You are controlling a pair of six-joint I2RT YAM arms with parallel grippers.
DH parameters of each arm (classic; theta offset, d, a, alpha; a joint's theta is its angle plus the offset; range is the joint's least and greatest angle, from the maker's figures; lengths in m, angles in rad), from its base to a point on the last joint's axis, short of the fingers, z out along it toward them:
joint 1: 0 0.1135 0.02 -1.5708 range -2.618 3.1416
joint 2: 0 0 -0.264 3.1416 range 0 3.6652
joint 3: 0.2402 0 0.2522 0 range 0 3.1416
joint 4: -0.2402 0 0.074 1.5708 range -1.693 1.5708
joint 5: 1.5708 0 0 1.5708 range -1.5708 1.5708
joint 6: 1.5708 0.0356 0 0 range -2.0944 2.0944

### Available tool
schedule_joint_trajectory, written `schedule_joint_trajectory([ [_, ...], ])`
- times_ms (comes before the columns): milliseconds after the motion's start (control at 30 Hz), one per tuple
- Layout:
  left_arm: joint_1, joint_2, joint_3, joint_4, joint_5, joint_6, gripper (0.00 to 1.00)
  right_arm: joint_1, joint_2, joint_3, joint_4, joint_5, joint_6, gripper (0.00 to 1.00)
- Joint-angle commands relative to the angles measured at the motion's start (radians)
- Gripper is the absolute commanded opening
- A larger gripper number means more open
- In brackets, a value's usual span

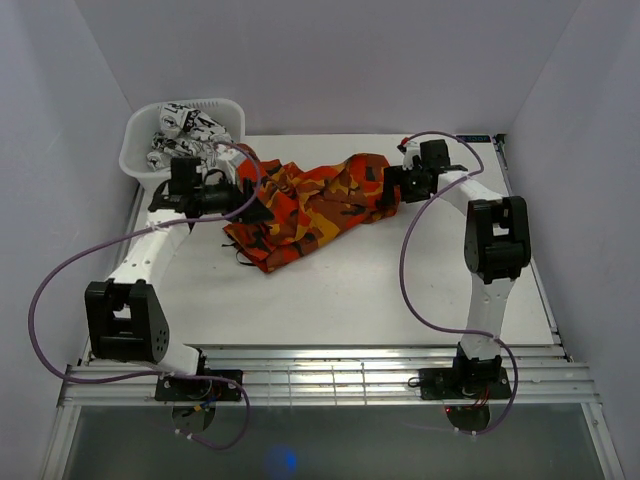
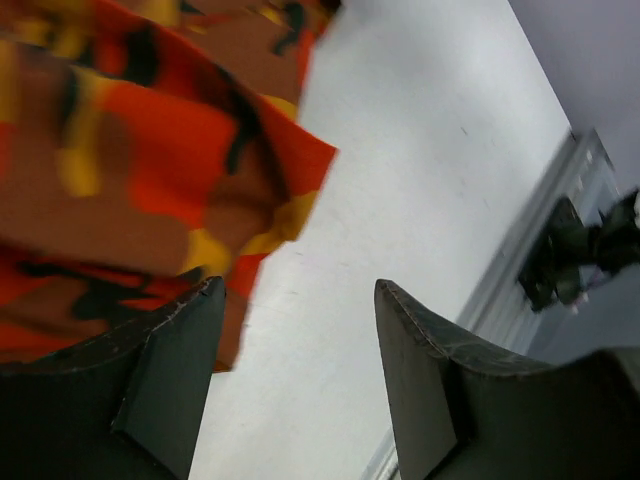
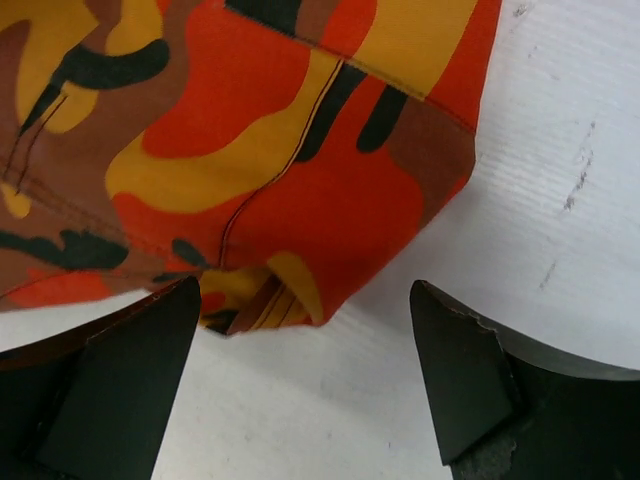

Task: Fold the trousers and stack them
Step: Move the trousers to the center of the board, then flatten the trousers out

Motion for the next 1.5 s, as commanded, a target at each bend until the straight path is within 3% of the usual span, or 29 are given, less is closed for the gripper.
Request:
schedule_joint_trajectory([
  [0,0.177,-0.037,0.097,0.036,-0.021,-0.093,0.72,0.02,0.083,0.107,-0.003,0.077,0.043,0.91],
  [33,0.24,-0.014,0.107,0.052,-0.044,-0.11,0.72,0.02,0.102,0.119,-0.024,0.084,0.042,0.94],
  [67,0.257,-0.001,0.117,0.084,-0.072,-0.122,0.73,0.022,0.114,0.128,-0.033,0.081,0.04,0.89],
  [133,0.269,0.034,0.153,0.1,-0.187,-0.113,0.73,0.022,0.129,0.127,-0.062,0.074,0.017,0.71],
  [167,0.269,0.07,0.16,0.131,-0.21,-0.109,0.73,0.022,0.123,0.114,-0.066,0.069,0.007,0.58],
  [233,0.272,0.115,0.173,0.164,-0.268,-0.128,0.72,0.02,0.071,0.041,-0.067,0.066,-0.038,0.45],
  [267,0.276,0.168,0.179,0.19,-0.27,-0.135,0.71,0.017,0.048,0.01,-0.067,0.064,-0.053,0.3],
  [333,0.279,0.222,0.198,0.214,-0.304,-0.165,0.7,0.005,-0.034,-0.089,-0.069,0.08,-0.082,0.1],
  [467,0.292,0.334,0.216,0.364,-0.379,-0.225,0.63,-0.038,-0.21,-0.253,-0.09,0.092,-0.153,0.08],
  [767,0.315,0.565,0.474,0.393,-0.367,-0.267,0.62,-0.112,-0.401,-0.403,-0.247,0.048,-0.328,0.09],
  [833,0.314,0.543,0.48,0.379,-0.202,-0.242,0.67,-0.113,-0.412,-0.383,-0.32,0.014,-0.368,0.2],
  [900,0.3,0.458,0.425,0.369,-0.081,-0.199,0.8,-0.113,-0.436,-0.349,-0.348,-0.006,-0.38,0.4],
  [933,0.282,0.424,0.404,0.346,-0.059,-0.182,0.82,-0.112,-0.446,-0.338,-0.357,-0.02,-0.382,0.51],
  [967,0.271,0.354,0.384,0.335,-0.048,-0.167,0.88,-0.113,-0.462,-0.328,-0.371,-0.026,-0.382,0.7],
  [1067,0.22,0.222,0.28,0.284,-0.054,-0.092,0.91,-0.112,-0.482,-0.268,-0.402,-0.052,-0.388,0.88],
  [1267,0.194,0.1,0.059,0.152,-0.157,-0.092,0.88,-0.041,-0.487,-0.145,-0.382,-0.144,-0.334,0.88],
  [1467,0.193,0.008,-0.173,0.246,-0.143,-0.225,0.88,0.167,-0.319,0.022,-0.268,-0.158,-0.222,0.88],
])
